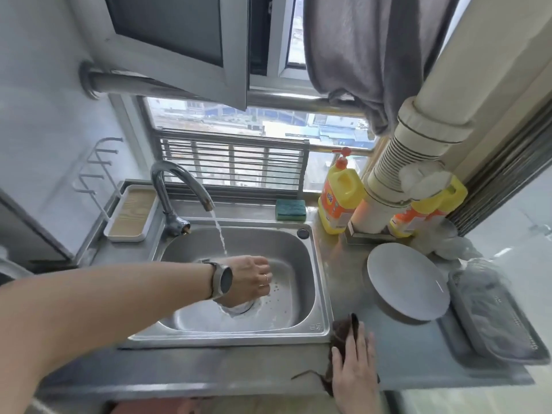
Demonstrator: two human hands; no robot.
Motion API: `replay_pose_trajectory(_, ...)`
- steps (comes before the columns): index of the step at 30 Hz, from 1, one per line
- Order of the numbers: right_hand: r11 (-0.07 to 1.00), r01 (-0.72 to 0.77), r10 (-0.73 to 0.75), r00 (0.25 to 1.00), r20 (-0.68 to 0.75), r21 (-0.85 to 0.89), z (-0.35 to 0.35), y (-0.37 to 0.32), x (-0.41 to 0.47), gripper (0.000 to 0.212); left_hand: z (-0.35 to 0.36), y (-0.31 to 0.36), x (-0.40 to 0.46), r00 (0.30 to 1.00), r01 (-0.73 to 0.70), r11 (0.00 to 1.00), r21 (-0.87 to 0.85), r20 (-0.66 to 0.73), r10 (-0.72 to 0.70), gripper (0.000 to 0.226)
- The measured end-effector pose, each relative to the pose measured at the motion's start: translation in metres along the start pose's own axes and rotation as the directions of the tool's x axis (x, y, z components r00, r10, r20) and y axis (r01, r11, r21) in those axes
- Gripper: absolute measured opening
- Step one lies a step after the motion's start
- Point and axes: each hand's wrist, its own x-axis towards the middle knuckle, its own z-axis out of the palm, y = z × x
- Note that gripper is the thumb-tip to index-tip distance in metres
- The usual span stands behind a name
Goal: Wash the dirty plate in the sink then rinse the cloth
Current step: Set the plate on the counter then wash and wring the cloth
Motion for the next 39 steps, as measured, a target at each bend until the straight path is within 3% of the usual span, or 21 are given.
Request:
replay_pose_trajectory(3,1.000,-0.009,0.008,1.000,-0.019,-0.026,0.001,-0.020,-0.013,0.056,0.012,0.010,-0.021,0.989,0.150,0.989,0.013,-0.003,-0.150,0.049)
replay_pose_trajectory(7,0.997,-0.079,0.079,0.997,0.012,0.025,0.002,-0.063,-0.038,0.057,0.025,0.018,-0.058,0.901,0.426,0.903,-0.058,-0.060,-0.429,0.042)
replay_pose_trajectory(12,0.966,0.166,-0.199,0.967,0.160,0.199,0.024,-0.173,-0.073,0.054,0.046,0.006,-0.118,0.827,0.540,0.834,-0.115,-0.109,-0.551,0.050)
replay_pose_trajectory(15,0.888,0.331,-0.393,0.907,0.152,0.319,0.042,-0.240,-0.088,0.064,0.062,0.015,-0.156,0.771,0.623,0.777,-0.090,-0.093,-0.630,0.047)
replay_pose_trajectory(17,0.858,0.400,-0.468,0.867,0.171,0.321,0.046,-0.246,-0.089,0.066,0.074,0.026,-0.177,0.738,0.663,0.740,-0.114,-0.063,-0.671,0.048)
replay_pose_trajectory(20,0.921,0.289,-0.351,0.906,0.235,0.260,0.034,-0.199,-0.077,0.058,0.085,0.041,-0.208,0.664,0.736,0.651,-0.186,0.012,-0.748,0.052)
replay_pose_trajectory(24,0.996,0.001,-0.012,0.993,0.117,0.090,0.013,-0.117,-0.051,0.054,0.093,0.054,-0.250,0.562,0.820,0.540,-0.189,0.083,-0.823,0.056)
replay_pose_trajectory(26,0.999,-0.010,0.007,0.995,0.098,0.032,0.014,-0.122,-0.054,0.057,0.096,0.057,-0.267,0.528,0.842,0.508,-0.181,0.076,-0.846,0.056)
replay_pose_trajectory(29,0.989,0.142,-0.149,0.971,0.189,0.051,0.029,-0.195,-0.082,0.062,0.103,0.057,-0.283,0.482,0.869,0.466,-0.169,0.071,-0.873,0.054)
replay_pose_trajectory(35,0.882,0.378,-0.459,0.827,0.325,0.282,0.062,-0.380,-0.124,0.070,0.132,0.069,-0.285,0.472,0.868,0.456,-0.197,0.041,-0.881,0.053)
replay_pose_trajectory(37,0.835,0.472,-0.545,0.778,0.312,0.283,0.065,-0.386,-0.125,0.065,0.138,0.072,-0.284,0.487,0.858,0.468,-0.212,0.046,-0.872,0.053)
replay_pose_trajectory(39,0.830,0.472,-0.549,0.787,0.282,0.298,0.057,-0.356,-0.115,0.062,0.139,0.071,-0.286,0.487,0.855,0.464,-0.232,0.053,-0.872,0.053)
